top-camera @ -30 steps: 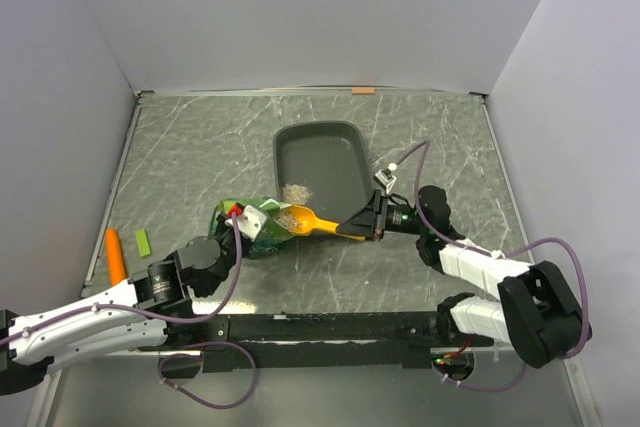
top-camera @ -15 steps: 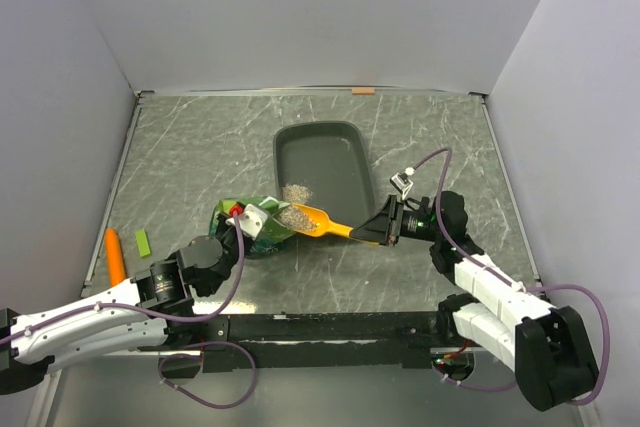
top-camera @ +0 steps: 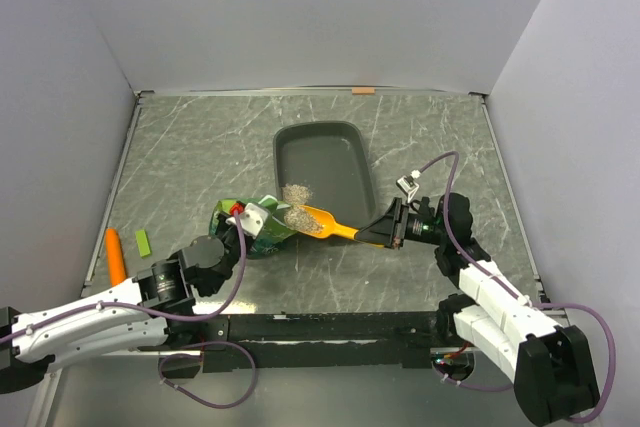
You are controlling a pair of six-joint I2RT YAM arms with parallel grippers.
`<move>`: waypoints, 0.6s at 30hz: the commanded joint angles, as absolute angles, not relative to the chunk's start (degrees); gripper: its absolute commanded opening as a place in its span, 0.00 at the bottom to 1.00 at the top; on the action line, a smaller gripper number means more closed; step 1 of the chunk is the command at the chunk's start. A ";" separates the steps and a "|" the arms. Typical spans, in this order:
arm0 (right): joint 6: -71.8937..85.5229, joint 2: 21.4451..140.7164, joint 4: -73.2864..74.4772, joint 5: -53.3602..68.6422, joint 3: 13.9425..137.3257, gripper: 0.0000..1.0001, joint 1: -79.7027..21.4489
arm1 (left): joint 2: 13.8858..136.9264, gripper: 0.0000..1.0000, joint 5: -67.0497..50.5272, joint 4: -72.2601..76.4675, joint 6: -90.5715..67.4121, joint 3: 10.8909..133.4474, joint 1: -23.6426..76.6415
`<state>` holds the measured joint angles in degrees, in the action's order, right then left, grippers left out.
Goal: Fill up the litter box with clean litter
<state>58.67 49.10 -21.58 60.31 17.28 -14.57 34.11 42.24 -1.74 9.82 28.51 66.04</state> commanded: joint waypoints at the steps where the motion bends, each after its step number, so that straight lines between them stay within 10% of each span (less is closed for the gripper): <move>1: 58.36 46.85 -17.67 59.77 16.70 0.00 -13.36 | 35.77 0.01 47.28 -2.20 9.93 29.09 65.92; 18: 60.65 48.34 -17.14 59.15 19.51 0.00 -7.12 | 43.06 0.01 47.46 -3.95 5.81 31.46 60.29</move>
<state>60.18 47.59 -17.28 60.40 17.26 -9.54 41.89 45.32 -0.95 7.79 29.56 62.28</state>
